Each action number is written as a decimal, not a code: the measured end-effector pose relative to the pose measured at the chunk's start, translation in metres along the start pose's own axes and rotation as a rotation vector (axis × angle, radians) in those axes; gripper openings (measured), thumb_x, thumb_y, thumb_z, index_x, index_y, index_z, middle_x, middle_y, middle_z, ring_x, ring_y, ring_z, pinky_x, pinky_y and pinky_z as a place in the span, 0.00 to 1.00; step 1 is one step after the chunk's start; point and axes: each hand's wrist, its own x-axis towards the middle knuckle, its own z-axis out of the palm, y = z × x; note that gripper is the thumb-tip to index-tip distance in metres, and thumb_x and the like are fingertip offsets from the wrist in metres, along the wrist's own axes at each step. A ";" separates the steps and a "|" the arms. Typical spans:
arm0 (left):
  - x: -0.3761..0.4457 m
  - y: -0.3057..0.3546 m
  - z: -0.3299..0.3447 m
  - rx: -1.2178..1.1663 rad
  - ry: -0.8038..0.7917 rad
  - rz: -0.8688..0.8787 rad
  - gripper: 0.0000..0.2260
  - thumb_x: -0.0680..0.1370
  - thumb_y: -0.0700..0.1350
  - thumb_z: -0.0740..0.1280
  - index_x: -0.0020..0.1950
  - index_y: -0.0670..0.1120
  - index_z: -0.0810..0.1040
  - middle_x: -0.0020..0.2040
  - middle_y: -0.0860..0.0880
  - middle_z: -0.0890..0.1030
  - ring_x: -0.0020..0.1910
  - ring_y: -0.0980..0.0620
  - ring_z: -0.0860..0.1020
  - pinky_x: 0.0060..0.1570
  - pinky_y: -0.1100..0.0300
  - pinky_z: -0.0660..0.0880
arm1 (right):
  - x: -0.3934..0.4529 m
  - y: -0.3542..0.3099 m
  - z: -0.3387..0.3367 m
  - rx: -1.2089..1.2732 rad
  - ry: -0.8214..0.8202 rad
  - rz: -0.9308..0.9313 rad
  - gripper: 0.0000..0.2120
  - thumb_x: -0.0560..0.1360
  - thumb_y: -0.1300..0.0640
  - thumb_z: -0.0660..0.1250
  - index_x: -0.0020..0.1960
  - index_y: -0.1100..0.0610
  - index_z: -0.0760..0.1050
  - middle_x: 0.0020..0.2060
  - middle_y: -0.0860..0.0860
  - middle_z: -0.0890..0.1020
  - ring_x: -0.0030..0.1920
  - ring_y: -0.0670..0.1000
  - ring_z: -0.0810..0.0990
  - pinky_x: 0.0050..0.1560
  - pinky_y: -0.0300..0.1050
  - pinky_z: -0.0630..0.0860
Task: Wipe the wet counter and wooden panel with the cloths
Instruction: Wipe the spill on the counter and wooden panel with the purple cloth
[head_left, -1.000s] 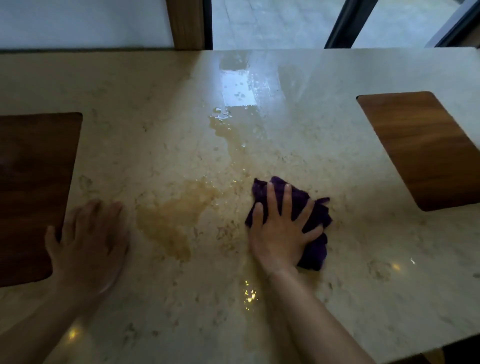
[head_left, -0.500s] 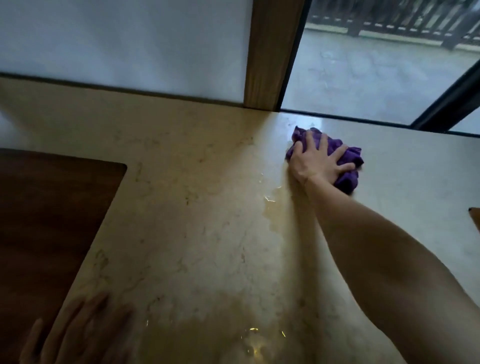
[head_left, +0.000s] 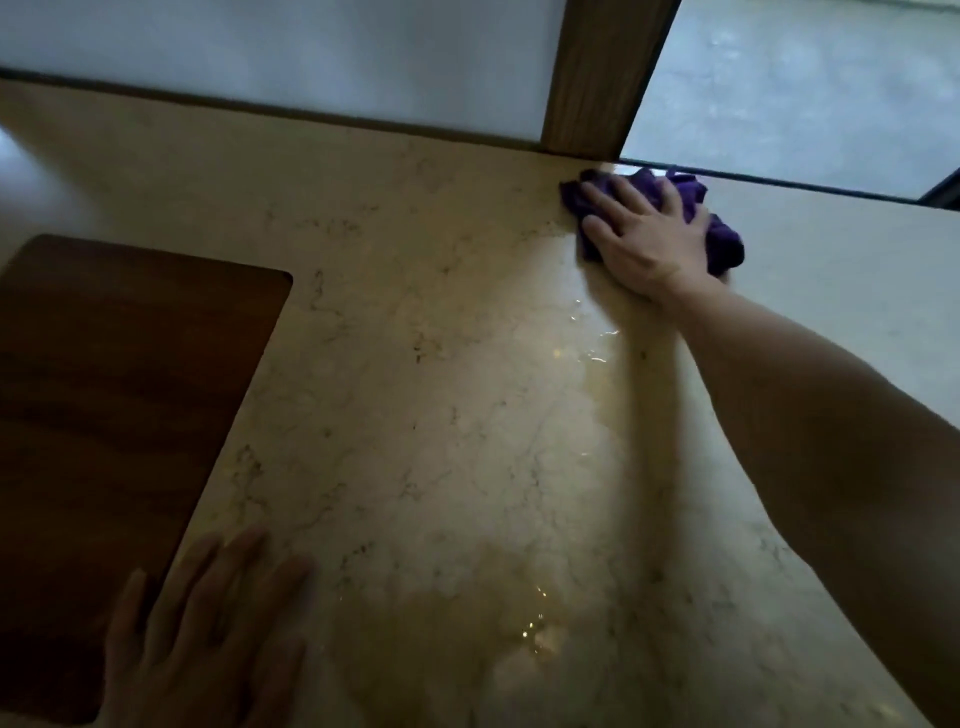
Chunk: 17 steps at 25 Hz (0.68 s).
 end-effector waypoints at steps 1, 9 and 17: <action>-0.002 0.003 -0.002 -0.013 -0.031 0.012 0.25 0.79 0.65 0.47 0.70 0.57 0.71 0.74 0.46 0.70 0.70 0.39 0.70 0.68 0.32 0.60 | -0.014 -0.006 0.001 -0.012 -0.005 -0.031 0.25 0.80 0.34 0.42 0.76 0.30 0.48 0.80 0.41 0.51 0.79 0.58 0.46 0.72 0.71 0.46; 0.001 -0.004 -0.005 -0.053 -0.157 -0.009 0.27 0.76 0.61 0.52 0.74 0.56 0.69 0.75 0.45 0.68 0.73 0.38 0.66 0.69 0.30 0.57 | -0.238 -0.063 0.030 0.021 -0.018 -0.162 0.24 0.80 0.34 0.41 0.76 0.28 0.47 0.79 0.37 0.53 0.80 0.54 0.45 0.74 0.68 0.45; -0.012 -0.003 -0.007 -0.124 -0.119 0.061 0.22 0.78 0.59 0.52 0.71 0.57 0.64 0.75 0.45 0.64 0.73 0.37 0.61 0.69 0.26 0.54 | -0.519 -0.100 0.065 0.028 -0.057 -0.017 0.24 0.81 0.34 0.43 0.77 0.30 0.45 0.79 0.38 0.49 0.80 0.54 0.41 0.75 0.65 0.42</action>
